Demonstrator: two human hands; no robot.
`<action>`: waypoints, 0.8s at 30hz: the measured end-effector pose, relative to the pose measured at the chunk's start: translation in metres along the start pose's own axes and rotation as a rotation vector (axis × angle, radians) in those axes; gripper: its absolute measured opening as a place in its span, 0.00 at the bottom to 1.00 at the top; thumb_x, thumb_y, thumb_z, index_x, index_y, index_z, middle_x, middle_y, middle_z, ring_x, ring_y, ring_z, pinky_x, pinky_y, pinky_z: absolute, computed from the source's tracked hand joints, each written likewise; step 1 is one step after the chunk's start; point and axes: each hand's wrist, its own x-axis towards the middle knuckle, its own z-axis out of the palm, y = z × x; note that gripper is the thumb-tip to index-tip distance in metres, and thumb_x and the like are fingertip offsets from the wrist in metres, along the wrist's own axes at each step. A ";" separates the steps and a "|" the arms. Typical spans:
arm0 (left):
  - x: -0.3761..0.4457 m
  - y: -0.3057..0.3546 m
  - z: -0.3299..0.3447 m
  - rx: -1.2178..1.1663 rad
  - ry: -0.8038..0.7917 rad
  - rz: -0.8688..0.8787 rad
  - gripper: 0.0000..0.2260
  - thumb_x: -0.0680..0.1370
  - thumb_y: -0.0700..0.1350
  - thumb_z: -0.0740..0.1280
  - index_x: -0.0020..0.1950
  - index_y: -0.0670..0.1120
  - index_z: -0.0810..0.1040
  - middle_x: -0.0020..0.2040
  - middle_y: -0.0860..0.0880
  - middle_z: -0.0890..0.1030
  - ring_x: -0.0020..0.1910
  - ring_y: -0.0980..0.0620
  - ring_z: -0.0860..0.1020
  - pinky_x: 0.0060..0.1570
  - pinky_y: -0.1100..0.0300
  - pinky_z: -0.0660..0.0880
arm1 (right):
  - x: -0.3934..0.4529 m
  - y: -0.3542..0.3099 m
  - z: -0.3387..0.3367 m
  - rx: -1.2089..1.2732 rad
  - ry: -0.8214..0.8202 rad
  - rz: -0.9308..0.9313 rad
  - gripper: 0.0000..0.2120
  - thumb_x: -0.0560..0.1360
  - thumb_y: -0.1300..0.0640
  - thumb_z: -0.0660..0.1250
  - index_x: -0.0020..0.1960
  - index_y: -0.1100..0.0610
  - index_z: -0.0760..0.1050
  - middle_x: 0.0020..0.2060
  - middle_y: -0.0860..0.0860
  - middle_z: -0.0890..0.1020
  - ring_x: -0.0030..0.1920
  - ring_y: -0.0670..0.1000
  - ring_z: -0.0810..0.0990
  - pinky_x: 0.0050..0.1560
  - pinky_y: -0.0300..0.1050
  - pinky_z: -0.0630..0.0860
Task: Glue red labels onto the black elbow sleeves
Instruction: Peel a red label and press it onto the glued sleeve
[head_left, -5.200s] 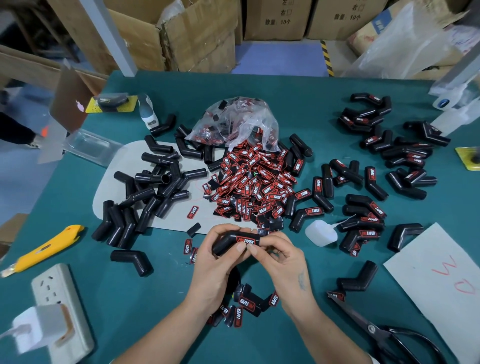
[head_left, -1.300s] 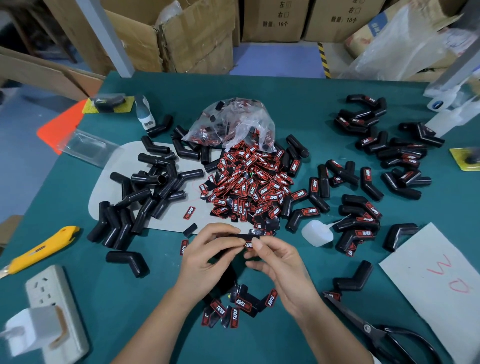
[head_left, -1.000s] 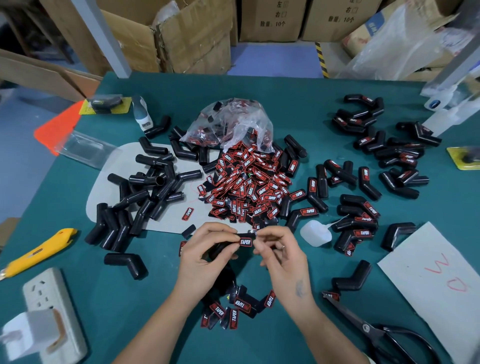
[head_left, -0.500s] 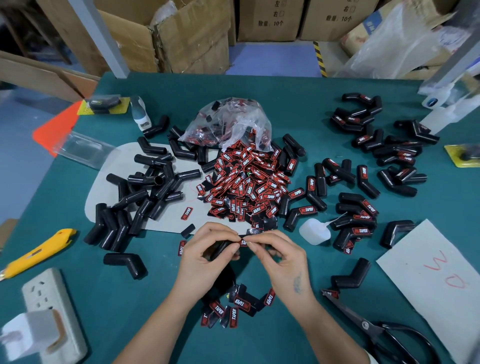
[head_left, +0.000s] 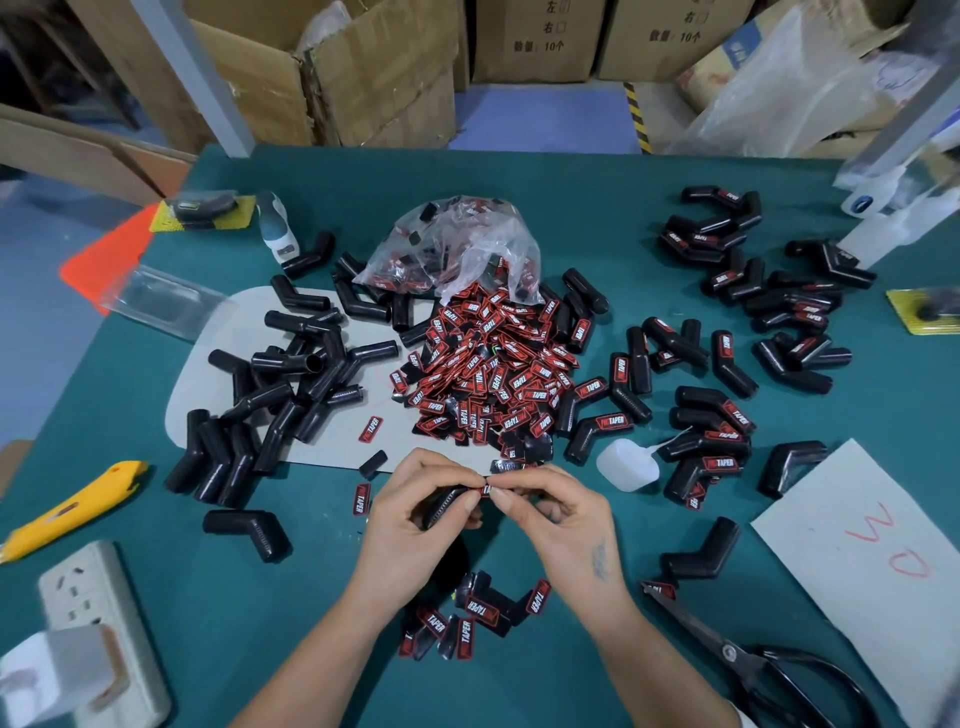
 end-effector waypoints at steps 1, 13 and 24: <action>0.000 0.001 0.000 -0.011 -0.002 -0.015 0.06 0.78 0.46 0.73 0.54 0.52 0.88 0.50 0.50 0.79 0.46 0.41 0.83 0.45 0.51 0.85 | 0.000 -0.001 0.000 0.003 0.000 0.005 0.10 0.76 0.59 0.78 0.50 0.44 0.88 0.48 0.51 0.87 0.50 0.55 0.86 0.51 0.68 0.81; 0.002 0.004 -0.004 -0.093 0.021 -0.108 0.08 0.78 0.37 0.74 0.51 0.50 0.89 0.50 0.50 0.80 0.41 0.44 0.85 0.44 0.55 0.84 | 0.004 -0.013 -0.008 0.050 -0.073 0.078 0.08 0.78 0.53 0.73 0.53 0.43 0.88 0.45 0.48 0.88 0.46 0.46 0.85 0.47 0.36 0.78; 0.001 0.002 0.000 -0.026 0.009 -0.034 0.09 0.78 0.38 0.73 0.52 0.51 0.87 0.51 0.50 0.78 0.43 0.48 0.82 0.41 0.55 0.84 | 0.005 -0.007 -0.005 0.106 -0.078 0.117 0.14 0.77 0.64 0.76 0.53 0.45 0.85 0.40 0.44 0.82 0.43 0.42 0.79 0.42 0.37 0.77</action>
